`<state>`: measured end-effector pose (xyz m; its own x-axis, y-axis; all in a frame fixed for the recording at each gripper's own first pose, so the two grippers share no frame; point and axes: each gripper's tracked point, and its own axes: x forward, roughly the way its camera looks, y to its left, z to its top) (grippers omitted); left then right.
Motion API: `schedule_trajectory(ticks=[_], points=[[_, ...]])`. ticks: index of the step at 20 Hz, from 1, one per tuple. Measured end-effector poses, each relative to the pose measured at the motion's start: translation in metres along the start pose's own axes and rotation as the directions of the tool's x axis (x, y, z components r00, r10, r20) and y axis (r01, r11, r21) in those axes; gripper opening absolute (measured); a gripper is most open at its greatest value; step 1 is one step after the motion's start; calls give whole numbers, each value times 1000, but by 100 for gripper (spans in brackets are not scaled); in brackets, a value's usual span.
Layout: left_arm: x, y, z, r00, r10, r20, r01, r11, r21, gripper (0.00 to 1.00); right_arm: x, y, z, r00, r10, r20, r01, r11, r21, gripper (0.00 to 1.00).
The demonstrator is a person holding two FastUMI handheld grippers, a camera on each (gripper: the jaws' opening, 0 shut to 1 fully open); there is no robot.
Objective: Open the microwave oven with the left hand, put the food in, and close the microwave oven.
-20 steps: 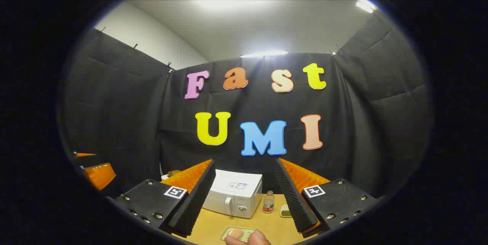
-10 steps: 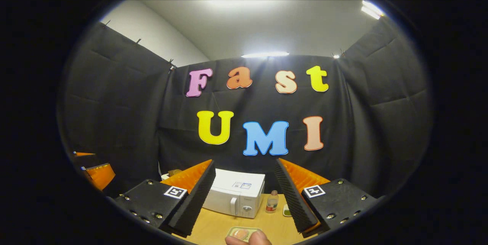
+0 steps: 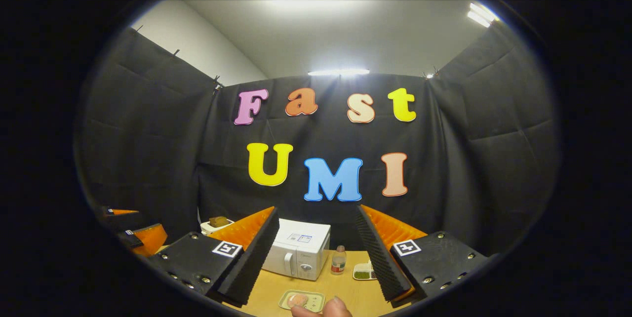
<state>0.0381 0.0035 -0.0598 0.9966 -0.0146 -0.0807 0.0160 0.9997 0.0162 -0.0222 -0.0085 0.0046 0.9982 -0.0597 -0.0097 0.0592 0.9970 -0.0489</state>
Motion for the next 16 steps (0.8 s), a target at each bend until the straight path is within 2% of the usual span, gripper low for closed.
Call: schedule_trajectory(ticks=[4, 6, 9, 12, 16], points=[[33, -53, -29, 998, -62, -22, 63, 998, 31, 95, -1, -29, -14, 1000, 16, -26, -14, 998, 53, 95], [55, -76, -47, 995, -97, -38, 99, 994, 42, 95, 7, -52, -18, 999, -25, -28, 26, 998, 53, 95], [99, -101, -76, 986, -160, -55, 163, 985, 53, 95, 13, -57, -29, 998, -50, -47, 53, 996, 66, 95], [149, -115, -110, 975, -207, -79, 213, 974, 74, 94, 29, -67, -43, 990, -124, -73, 127, 991, 40, 95], [215, -132, -171, 959, -257, -119, 262, 965, 29, 94, 45, -66, -61, 974, -198, -114, 199, 980, 3, 95]])
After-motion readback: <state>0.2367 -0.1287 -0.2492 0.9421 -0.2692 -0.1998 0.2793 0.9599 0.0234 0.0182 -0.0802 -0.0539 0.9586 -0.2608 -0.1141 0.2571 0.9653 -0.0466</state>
